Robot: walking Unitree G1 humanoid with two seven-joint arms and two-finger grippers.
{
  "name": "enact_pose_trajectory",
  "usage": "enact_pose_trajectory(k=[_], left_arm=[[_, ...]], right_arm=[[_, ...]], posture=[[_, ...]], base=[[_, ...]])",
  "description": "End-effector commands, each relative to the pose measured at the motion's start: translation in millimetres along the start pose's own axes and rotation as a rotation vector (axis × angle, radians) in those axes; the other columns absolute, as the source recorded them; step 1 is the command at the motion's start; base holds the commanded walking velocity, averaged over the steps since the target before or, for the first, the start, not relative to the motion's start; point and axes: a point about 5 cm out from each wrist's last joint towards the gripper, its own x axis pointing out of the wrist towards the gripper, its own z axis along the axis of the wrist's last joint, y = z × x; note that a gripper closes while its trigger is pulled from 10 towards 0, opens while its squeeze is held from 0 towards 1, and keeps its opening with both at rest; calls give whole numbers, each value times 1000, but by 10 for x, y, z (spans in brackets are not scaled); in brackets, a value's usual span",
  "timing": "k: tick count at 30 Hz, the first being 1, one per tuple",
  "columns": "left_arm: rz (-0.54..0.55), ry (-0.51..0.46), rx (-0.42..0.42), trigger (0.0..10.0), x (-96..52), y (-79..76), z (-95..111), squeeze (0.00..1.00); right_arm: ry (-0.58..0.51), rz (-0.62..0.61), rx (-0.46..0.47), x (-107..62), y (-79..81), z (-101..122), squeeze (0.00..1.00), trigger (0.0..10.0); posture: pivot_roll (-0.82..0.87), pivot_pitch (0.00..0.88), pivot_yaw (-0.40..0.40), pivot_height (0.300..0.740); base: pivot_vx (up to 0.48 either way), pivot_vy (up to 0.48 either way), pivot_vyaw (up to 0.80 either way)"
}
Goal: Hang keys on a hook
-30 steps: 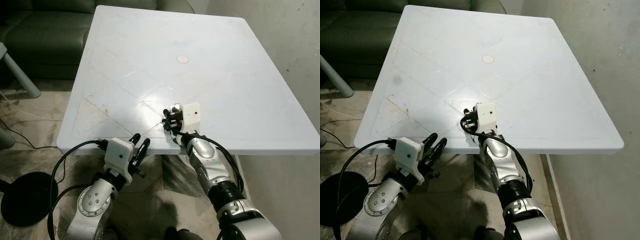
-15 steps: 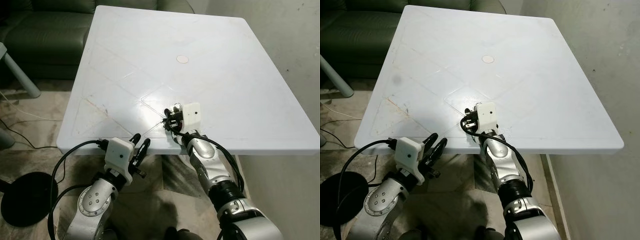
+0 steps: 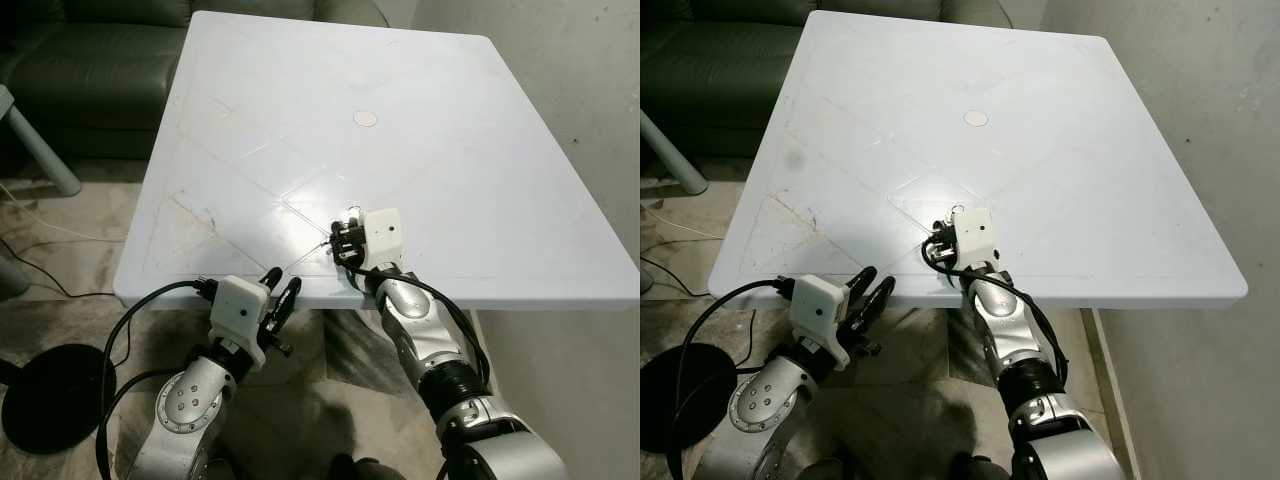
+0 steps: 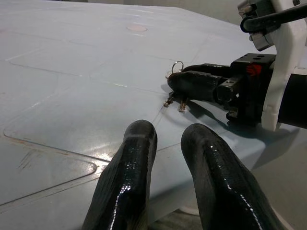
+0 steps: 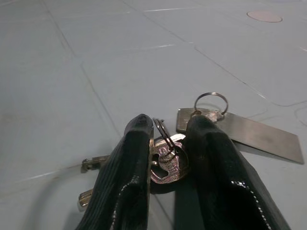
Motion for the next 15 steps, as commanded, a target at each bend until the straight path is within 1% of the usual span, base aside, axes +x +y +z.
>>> enact_pose_trajectory(k=[1, 2, 9, 10, 11, 12, 13, 14, 15], left_arm=[[-13, -5, 4, 10000, -14, -32, 28, 0], [-13, -5, 4, 10000, -13, -34, 28, 0], [-13, -5, 3, 10000, -13, -36, 26, 0], [-13, -5, 3, 10000, -13, -36, 26, 0], [-13, -5, 3, 10000, -13, -36, 26, 0], [-13, -5, 4, 10000, -13, -35, 26, 0], [-13, -5, 4, 10000, -13, -35, 26, 0], [-13, -5, 4, 10000, -13, -35, 26, 0], [-13, -4, 4, 10000, -15, -37, 23, 0]], right_arm=[[17, -2, -3, -1, -15, -21, 0, 6510], [12, -4, -3, -3, -19, -17, 0, 0], [0, 3, 2, -10, -18, -13, 0, 0], [-5, 6, -3, -11, -17, -8, 0, 314], [-9, 7, -6, -11, -17, -3, 0, 314], [-13, 9, -6, -11, -17, 0, 0, 2941], [-16, 10, -6, -11, -21, 5, 0, 9765], [-16, 10, -6, -11, -21, 5, 0, 9765], [-20, 17, 3, -13, -21, 8, 0, 10000]], posture=[[102, 218, -91, 740], [100, 217, -92, 740], [102, 218, -93, 740], [102, 218, -93, 740], [102, 218, -93, 740], [102, 218, -93, 740], [102, 218, -93, 740], [102, 218, -93, 740], [102, 218, -92, 740]], base=[[0, 0, 0], [0, 0, 0], [0, 0, 0], [0, 0, 0], [0, 0, 0], [0, 0, 0], [0, 0, 0], [0, 0, 0], [0, 0, 0]])
